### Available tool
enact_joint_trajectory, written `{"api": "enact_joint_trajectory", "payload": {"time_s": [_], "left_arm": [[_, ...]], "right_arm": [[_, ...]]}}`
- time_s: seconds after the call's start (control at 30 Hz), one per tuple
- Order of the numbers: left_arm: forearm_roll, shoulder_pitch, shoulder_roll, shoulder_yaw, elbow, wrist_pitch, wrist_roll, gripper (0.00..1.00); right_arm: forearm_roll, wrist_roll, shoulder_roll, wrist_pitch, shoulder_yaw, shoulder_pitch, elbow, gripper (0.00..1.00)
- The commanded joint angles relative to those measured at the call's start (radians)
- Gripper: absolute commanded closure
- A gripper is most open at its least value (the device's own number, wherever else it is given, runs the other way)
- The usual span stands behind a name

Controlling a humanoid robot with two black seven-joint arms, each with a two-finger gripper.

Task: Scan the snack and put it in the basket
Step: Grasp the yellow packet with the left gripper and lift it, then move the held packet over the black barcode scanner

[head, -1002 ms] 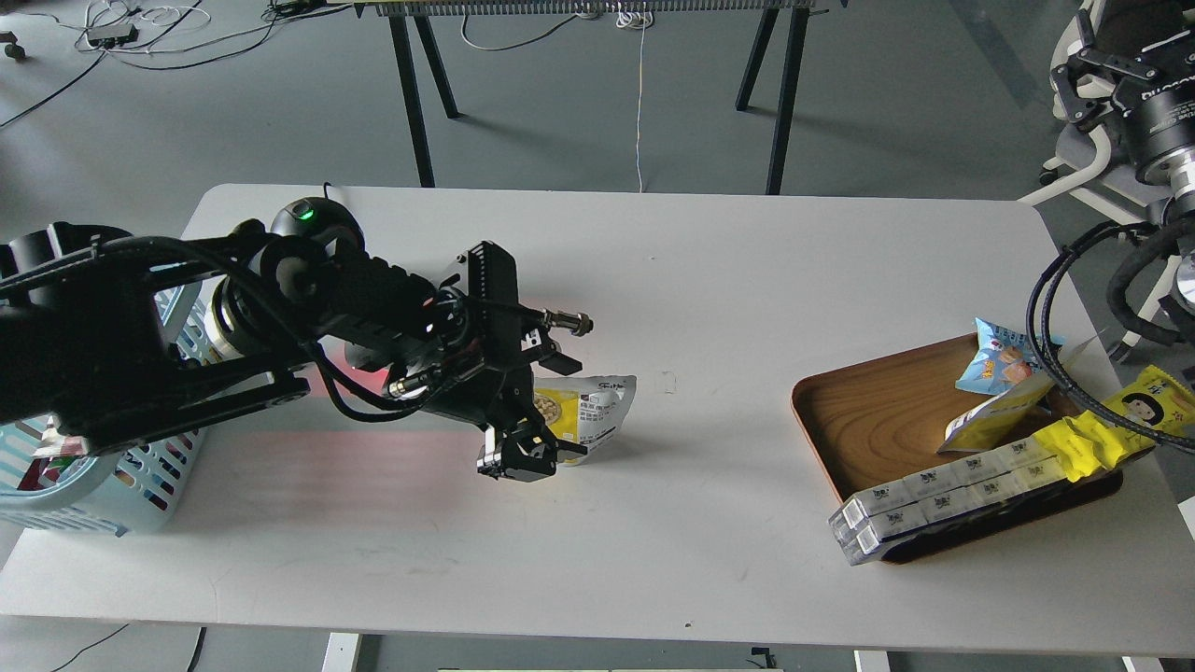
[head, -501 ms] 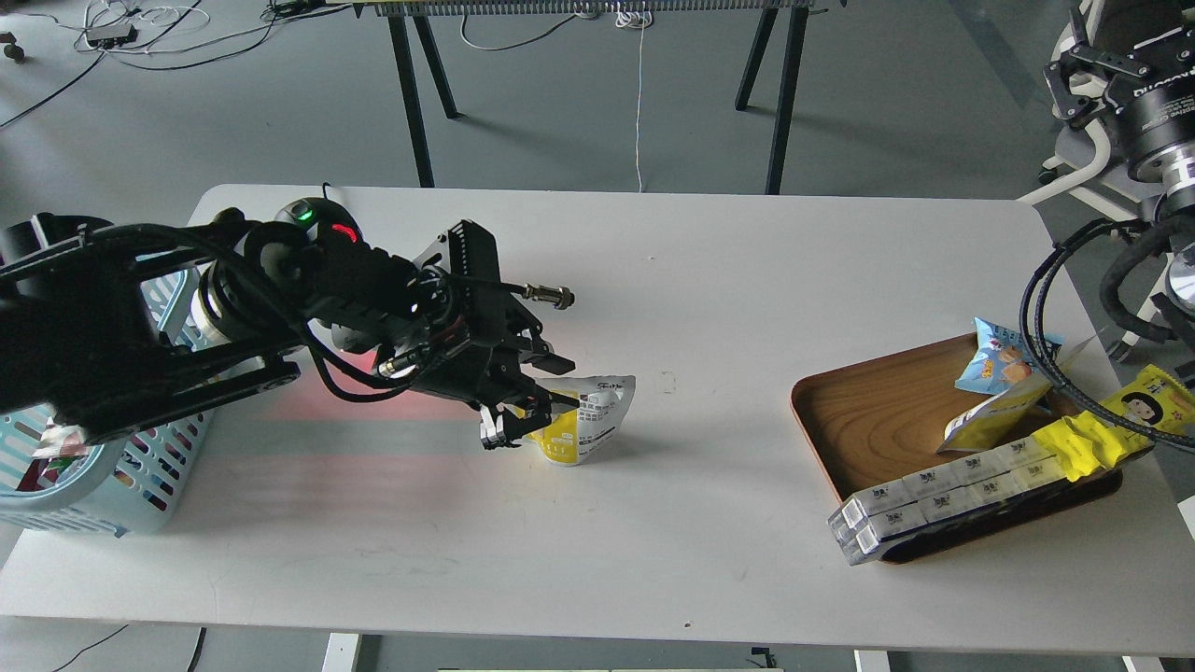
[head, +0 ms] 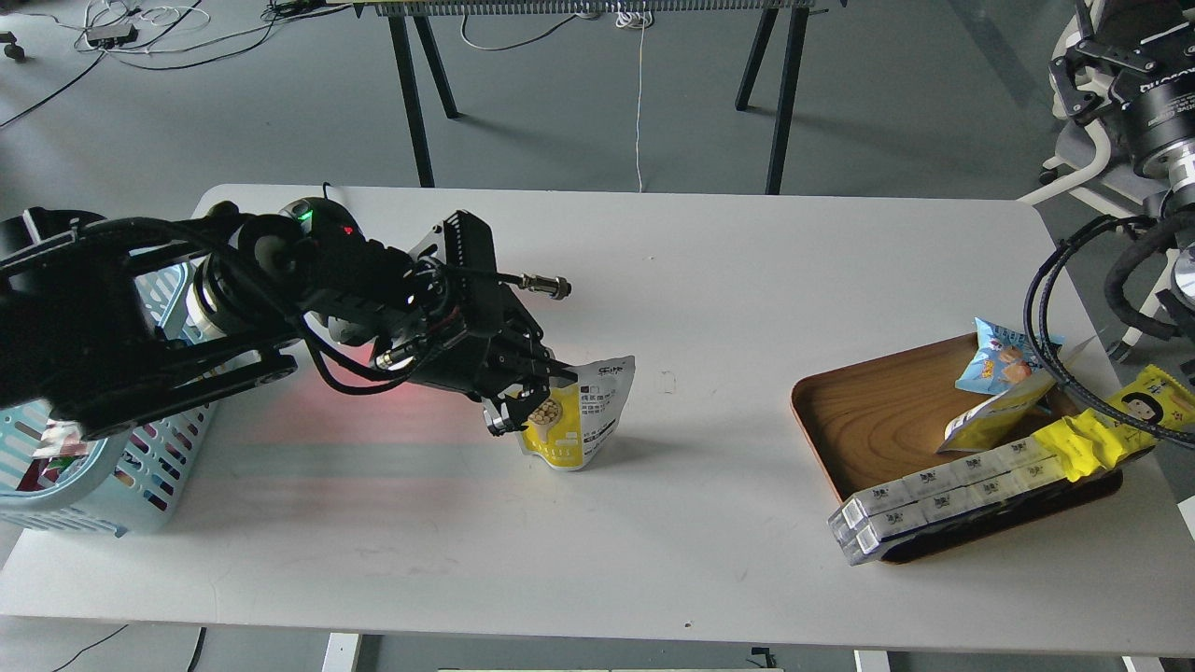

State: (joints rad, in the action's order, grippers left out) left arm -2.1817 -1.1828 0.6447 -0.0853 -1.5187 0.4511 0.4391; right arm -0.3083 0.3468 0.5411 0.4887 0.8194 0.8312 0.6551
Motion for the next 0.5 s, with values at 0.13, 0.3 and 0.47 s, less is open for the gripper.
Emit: {"api": "enact_joint_trajectory", "payload": {"time_s": [0.13,0.3,0.47], "left_arm": [[0.0,0.0,0.093,-0.123,-0.023,-0.002,0.024,1.0],[0.0,0.0,0.145,-0.175,-0.024,-0.002,0.05,1.0],[0.0,0.003,0.165,-0.224,-0.023,0.001,0.05,1.0]], "right_arm": [[0.002,0.0,-0.001,0.0,0.0,0.005,-0.003,0.01],[0.002,0.0,0.0,0.0,0.0,0.006,-0.003,0.01],[0.002,0.0,0.006,0.0,0.0,0.012,-0.003,0.01]]}}
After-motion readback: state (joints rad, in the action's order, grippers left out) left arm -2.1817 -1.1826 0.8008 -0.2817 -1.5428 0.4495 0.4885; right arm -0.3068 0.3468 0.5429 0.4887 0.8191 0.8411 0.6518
